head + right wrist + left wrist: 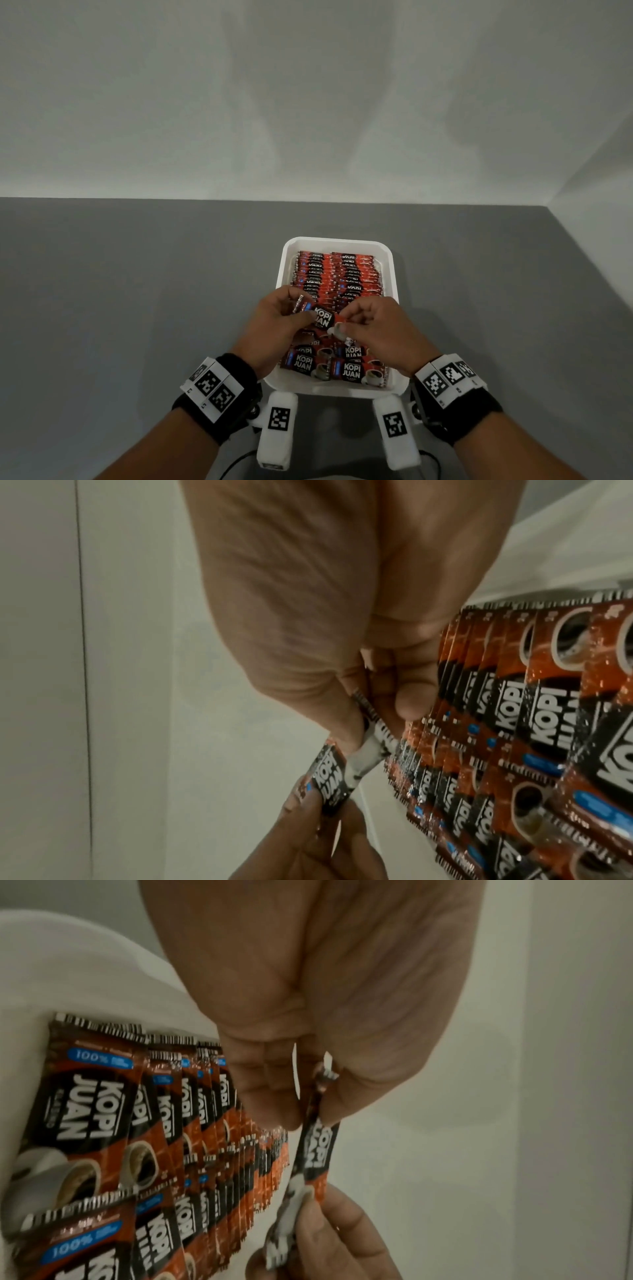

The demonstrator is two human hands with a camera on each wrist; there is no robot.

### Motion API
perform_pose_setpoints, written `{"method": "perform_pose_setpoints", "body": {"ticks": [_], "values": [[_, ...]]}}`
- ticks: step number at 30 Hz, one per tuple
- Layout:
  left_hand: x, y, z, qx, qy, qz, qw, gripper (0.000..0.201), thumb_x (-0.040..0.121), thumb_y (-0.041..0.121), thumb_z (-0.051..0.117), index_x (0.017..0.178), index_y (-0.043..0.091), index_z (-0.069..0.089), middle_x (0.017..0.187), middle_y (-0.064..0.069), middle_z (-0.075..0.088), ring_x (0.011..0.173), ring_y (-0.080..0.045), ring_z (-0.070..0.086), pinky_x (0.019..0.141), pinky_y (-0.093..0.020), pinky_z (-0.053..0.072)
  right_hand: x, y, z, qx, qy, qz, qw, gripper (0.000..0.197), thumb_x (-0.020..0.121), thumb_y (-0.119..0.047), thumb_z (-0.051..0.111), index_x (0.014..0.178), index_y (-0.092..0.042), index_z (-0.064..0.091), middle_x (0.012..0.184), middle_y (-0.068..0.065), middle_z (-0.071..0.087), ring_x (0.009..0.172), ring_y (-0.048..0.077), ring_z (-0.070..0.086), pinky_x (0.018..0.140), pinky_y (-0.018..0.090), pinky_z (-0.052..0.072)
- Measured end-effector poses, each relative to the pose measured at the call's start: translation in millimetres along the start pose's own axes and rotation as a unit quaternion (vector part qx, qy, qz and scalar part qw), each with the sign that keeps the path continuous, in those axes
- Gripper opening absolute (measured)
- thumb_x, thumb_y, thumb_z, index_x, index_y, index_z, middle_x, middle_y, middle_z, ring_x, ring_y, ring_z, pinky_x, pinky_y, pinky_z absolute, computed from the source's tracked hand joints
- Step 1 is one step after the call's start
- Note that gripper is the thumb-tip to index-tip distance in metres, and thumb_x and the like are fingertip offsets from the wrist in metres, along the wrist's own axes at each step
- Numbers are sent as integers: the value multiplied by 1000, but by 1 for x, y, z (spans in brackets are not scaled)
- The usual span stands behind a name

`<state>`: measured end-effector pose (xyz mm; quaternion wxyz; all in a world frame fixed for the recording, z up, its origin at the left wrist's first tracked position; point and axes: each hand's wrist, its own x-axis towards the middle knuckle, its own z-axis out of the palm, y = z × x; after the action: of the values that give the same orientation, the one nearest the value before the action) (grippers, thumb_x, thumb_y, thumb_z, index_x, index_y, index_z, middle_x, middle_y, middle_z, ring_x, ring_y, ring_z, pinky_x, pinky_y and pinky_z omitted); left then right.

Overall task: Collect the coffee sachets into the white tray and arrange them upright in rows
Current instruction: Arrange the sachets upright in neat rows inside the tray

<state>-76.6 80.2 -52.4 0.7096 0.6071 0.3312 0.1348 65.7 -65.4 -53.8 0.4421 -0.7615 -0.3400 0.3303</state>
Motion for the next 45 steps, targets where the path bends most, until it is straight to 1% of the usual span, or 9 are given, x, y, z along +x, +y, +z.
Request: {"method": "perform_pose_setpoints", "body": {"ticks": [5, 11, 15, 19, 23, 28, 34, 39, 45], "values": [[0, -3, -6, 92, 8, 14, 996, 24, 89, -5, 67, 103, 14, 66, 100, -5, 75, 92, -24, 74, 82, -40, 63, 4, 1, -1, -65, -26, -7, 998, 11, 81, -19, 84, 84, -24, 75, 77, -4, 75, 69, 5, 69, 65, 14, 52], [8, -8, -15, 176, 55, 41, 982, 20, 90, -6, 61, 93, 12, 69, 87, 5, 75, 85, -8, 70, 72, -18, 57, 8, 12, 19, -214, -134, 6, 967, 6, 85, -20, 79, 91, -22, 79, 79, -19, 68, 78, -3, 66, 73, 13, 48], [8, -10, -18, 224, 53, 43, 972, 21, 90, -2, 62, 88, 18, 70, 87, 4, 75, 84, -11, 71, 71, -17, 57, 12, 16, 35, -265, -164, -4, 950, 12, 87, -16, 76, 98, -16, 81, 91, -11, 73, 83, 1, 63, 80, 14, 46], [6, -13, -17, 288, 26, 49, 956, 27, 87, -4, 58, 88, 20, 69, 88, 6, 74, 85, -12, 70, 73, -16, 57, 16, 19, 43, -309, -172, -1, 935, 15, 82, -17, 76, 96, -13, 79, 92, 0, 75, 86, 16, 69, 80, 28, 55], [-2, -11, -12, 407, -89, 64, 907, 30, 87, -3, 53, 102, 17, 70, 99, 13, 64, 92, -9, 62, 75, -11, 51, 12, 20, 40, -312, -135, -21, 940, 10, 86, -17, 71, 95, -15, 76, 92, -2, 71, 84, 15, 67, 77, 27, 53], [-8, -31, -4, 540, -230, 148, 796, 31, 96, 23, 46, 114, 10, 69, 120, -3, 61, 113, -17, 54, 103, -32, 44, -7, 30, 9, -358, -73, -40, 930, 10, 89, -27, 67, 87, -19, 73, 87, -4, 69, 79, 13, 64, 72, 29, 55], [-14, -47, -1, 642, -229, 134, 719, 43, 105, 45, 33, 140, 28, 53, 145, 4, 42, 134, -20, 36, 114, -39, 31, -21, 43, 9, -417, -104, -38, 902, 20, 89, -18, 61, 103, -21, 75, 102, 1, 69, 93, 20, 65, 81, 33, 57], [-13, -47, -2, 663, -228, 115, 703, 46, 103, 47, 28, 135, 28, 55, 136, 4, 47, 128, -19, 40, 111, -41, 37, -24, 37, 11, -435, -102, -48, 893, 23, 92, -17, 60, 109, -22, 75, 109, 3, 67, 103, 22, 61, 87, 27, 49], [0, -39, -2, 640, -169, 167, 731, 71, 86, 53, 15, 142, 26, 49, 147, 3, 43, 135, -22, 37, 116, -43, 34, -13, 34, 8, -396, -62, -77, 913, 22, 94, -28, 59, 111, -24, 71, 116, -6, 65, 112, 16, 56, 97, 33, 49]]}}
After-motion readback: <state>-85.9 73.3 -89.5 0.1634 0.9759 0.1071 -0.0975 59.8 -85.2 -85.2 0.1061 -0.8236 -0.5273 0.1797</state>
